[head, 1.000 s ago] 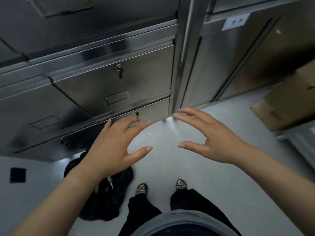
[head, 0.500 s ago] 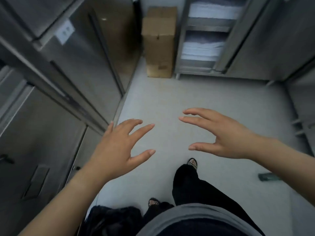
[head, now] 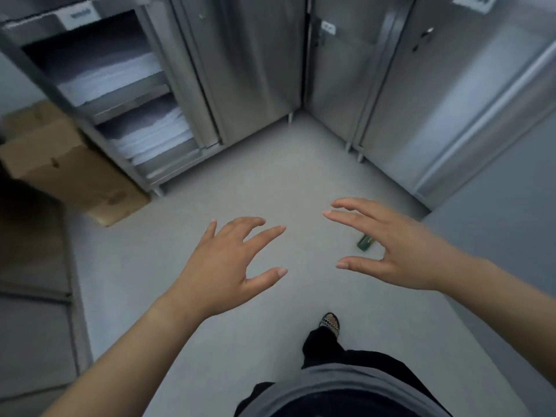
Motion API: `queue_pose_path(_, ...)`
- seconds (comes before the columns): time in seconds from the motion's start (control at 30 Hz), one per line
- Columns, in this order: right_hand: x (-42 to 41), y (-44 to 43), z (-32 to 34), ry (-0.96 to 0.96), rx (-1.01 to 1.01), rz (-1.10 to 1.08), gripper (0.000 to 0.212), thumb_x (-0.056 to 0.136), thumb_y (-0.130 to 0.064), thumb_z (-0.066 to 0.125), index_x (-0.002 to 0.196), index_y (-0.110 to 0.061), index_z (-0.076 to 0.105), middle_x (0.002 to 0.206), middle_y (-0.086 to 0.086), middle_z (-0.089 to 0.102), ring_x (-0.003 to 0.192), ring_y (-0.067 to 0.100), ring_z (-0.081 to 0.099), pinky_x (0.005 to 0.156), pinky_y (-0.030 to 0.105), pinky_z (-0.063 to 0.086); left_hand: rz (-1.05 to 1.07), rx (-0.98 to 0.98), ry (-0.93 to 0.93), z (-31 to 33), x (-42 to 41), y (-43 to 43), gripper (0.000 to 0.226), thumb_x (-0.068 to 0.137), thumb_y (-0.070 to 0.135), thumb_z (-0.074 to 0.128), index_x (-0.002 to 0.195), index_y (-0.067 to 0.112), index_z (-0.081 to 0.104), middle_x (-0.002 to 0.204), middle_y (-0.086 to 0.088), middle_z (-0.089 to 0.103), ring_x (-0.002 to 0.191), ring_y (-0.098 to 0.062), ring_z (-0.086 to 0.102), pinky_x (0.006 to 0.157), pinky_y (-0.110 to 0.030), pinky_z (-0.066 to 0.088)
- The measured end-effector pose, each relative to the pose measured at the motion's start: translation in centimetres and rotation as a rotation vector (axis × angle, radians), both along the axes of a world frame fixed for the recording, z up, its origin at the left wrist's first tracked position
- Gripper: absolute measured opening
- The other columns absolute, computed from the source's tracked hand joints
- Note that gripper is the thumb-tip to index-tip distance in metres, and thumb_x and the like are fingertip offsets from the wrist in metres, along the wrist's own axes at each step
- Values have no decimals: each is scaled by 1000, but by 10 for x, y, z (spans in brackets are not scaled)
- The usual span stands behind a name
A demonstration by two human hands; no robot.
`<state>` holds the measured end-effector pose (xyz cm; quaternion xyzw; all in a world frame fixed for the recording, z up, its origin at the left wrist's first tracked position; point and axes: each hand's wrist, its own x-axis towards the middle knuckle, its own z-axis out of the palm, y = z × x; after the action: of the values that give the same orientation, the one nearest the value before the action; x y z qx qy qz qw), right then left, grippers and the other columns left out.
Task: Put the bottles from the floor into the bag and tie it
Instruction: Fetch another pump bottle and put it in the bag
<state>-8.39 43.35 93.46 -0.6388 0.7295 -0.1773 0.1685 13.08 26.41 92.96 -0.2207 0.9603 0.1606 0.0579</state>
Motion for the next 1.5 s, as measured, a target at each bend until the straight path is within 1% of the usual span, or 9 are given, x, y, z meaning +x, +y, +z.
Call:
queue_pose_path(0.17, -97, 62, -1, -10, -10, -260, 69, 78, -76, 36, 139, -44, 30, 145, -12, 35, 128, -2, 30, 103, 23, 26, -235, -26, -19, -4, -148, 15, 70, 76, 75, 17, 140, 48, 22, 146, 9, 35, 137, -9, 26, 113, -52, 16)
queue_pose_path(0.3, -145, 105, -6, -43, 3, -433, 70, 79, -75, 38, 140, -42, 29, 145, -11, 35, 130, 7, 36, 106, 33, 34, -377, -27, -38, -4, -231, 24, 69, 77, 76, 19, 140, 48, 21, 146, 9, 35, 137, -10, 27, 114, -51, 19)
queue_pose_path(0.43, -176, 118, -17, -65, 21, -530, 71, 78, -77, 36, 140, -44, 26, 145, -11, 34, 130, 7, 36, 106, 33, 35, -461, -48, -61, -7, -286, 18, 69, 77, 76, 16, 140, 49, 20, 147, 10, 34, 137, -10, 28, 113, -49, 22)
queue_pose_path(0.6, -210, 94, -28, -90, 28, -597, 71, 78, -74, 36, 141, -42, 27, 146, -12, 34, 130, 6, 34, 104, 25, 28, -497, -36, -54, -14, -332, -8, 73, 74, 76, 15, 140, 47, 23, 146, 9, 36, 136, -10, 29, 113, -50, 22)
queue_pose_path(0.93, -292, -8, -54, -71, 100, -727, 73, 77, -73, 35, 141, -39, 28, 147, -10, 35, 131, 10, 35, 105, 22, 25, -629, -20, -68, -38, -450, -121, 68, 81, 75, 25, 141, 46, 21, 147, 6, 36, 137, -13, 28, 113, -50, 17)
queue_pose_path(1.03, -316, -41, -57, -103, 112, -819, 73, 77, -69, 38, 141, -36, 30, 147, -8, 35, 132, 12, 35, 104, 19, 20, -720, -53, -77, -33, -501, -160, 72, 76, 77, 16, 140, 46, 21, 146, 6, 36, 137, -14, 30, 112, -52, 19)
queue_pose_path(1.2, -356, -80, -60, -117, 117, -948, 71, 79, -65, 41, 142, -32, 32, 147, -5, 37, 130, 14, 38, 107, 23, 27, -834, -95, -96, -40, -576, -211, 74, 74, 78, 12, 140, 45, 24, 145, 6, 39, 135, -16, 34, 111, -53, 23)
queue_pose_path(1.3, -373, -84, -59, -106, 72, -1039, 69, 81, -59, 46, 141, -26, 36, 144, -2, 40, 127, 13, 40, 103, 17, 25, -949, -130, -113, -44, -631, -212, 78, 73, 78, 9, 140, 42, 25, 145, 4, 39, 135, -18, 35, 110, -54, 26)
queue_pose_path(1.5, -402, -70, -67, -152, -34, -1243, 67, 81, -60, 46, 140, -30, 36, 144, -7, 39, 129, 9, 38, 102, 17, 27, -1115, -93, -72, -46, -712, -173, 75, 76, 75, 17, 140, 40, 28, 144, 1, 41, 134, -20, 37, 109, -53, 29)
